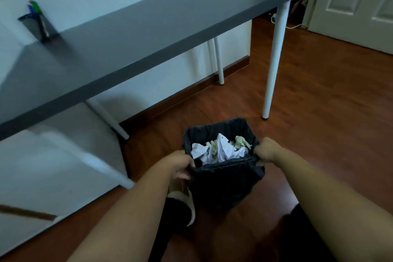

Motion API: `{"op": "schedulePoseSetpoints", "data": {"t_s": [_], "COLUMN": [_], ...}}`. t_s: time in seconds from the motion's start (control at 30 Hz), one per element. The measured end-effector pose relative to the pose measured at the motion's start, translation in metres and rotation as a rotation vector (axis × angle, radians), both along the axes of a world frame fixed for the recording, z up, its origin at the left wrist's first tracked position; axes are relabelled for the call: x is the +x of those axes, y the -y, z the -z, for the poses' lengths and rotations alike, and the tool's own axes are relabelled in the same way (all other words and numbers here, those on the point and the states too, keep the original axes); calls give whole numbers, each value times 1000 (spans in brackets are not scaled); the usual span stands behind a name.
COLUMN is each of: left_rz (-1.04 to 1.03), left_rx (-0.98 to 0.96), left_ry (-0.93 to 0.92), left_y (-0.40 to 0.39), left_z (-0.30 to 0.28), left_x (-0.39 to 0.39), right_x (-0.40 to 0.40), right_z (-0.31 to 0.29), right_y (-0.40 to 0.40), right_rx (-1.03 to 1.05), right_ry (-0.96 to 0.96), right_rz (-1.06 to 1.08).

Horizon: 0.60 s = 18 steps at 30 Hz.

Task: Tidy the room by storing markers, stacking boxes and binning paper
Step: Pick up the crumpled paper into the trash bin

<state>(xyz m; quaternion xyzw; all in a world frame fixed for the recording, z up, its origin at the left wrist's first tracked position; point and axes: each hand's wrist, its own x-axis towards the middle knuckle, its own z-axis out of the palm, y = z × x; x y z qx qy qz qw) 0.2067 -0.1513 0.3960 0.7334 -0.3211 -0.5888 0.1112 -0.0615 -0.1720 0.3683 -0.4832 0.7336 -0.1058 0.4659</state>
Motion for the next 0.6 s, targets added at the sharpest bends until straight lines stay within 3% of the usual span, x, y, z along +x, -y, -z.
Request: {"op": "schedulePoseSetpoints", "data": {"t_s": [0.1,0.2,0.37,0.6], "left_rz": [91,16,-222,-611], "left_rx": [41,52,100,-36], "left_ry": [115,75,-18,-63], "left_y": [-39,-78,-142,-213], "left_z": [-22,-28,-7,6], "left_x": [51,97,183,291], "right_x": [45,93,184,322], "right_z": [-19,-32,-34,-23], "right_y": [-20,-38,-58,-95], "right_rx": [38,58,98,92], "right_ry": [44,17,-96,-164], "right_rz": [-104,-221,-476,-728]}}
